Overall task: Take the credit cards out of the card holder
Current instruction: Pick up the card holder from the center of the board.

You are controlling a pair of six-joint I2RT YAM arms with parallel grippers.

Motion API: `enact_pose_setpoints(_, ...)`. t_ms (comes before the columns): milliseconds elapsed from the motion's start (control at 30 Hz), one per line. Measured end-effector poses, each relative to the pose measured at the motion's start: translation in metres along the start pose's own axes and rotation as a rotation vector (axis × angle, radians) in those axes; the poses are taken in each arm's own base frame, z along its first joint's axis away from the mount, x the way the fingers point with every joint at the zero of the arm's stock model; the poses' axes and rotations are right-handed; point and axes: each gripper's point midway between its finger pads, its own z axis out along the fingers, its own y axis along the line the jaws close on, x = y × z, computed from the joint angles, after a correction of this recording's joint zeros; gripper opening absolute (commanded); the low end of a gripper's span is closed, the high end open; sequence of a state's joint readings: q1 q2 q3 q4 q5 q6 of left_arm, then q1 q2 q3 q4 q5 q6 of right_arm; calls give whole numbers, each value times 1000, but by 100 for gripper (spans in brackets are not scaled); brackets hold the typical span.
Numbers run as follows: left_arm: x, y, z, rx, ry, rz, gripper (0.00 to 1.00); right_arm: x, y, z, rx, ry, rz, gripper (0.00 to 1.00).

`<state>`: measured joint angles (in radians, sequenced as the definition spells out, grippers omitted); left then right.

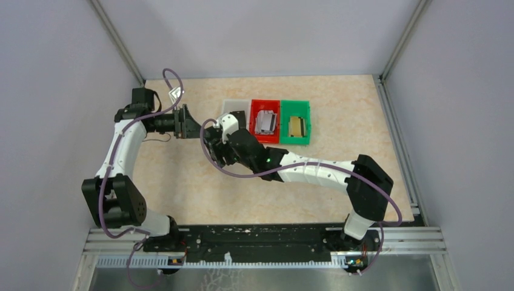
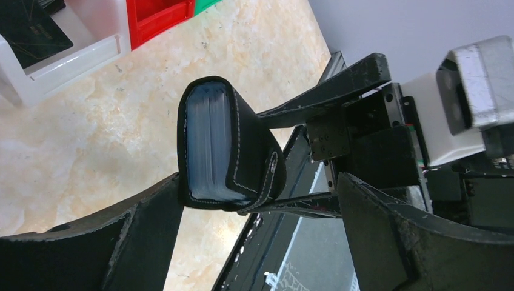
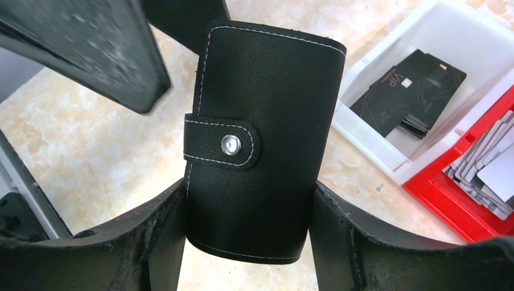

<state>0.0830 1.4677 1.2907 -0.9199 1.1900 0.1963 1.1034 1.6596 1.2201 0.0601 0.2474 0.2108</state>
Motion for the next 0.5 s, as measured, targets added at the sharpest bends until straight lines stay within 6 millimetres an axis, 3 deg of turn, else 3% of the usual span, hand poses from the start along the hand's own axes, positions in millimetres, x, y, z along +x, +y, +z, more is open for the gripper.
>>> enact_pose_setpoints(200,1,1,3,-19,10,-11,95,-12,8,-1,-17,-27,-20,59)
enact_pose_setpoints(233,1,2,3,-23,9,-11,91,-13,9,-1,-19,-30,-24,59)
enact_pose_setpoints(400,1,2,3,-32,2,-20,50,-12,10,-2,-15,-31,-43,59)
enact_pose_setpoints(500,-1,5,2,-47,-6,-11,37,-15,10,-2,-7,-37,-51,59)
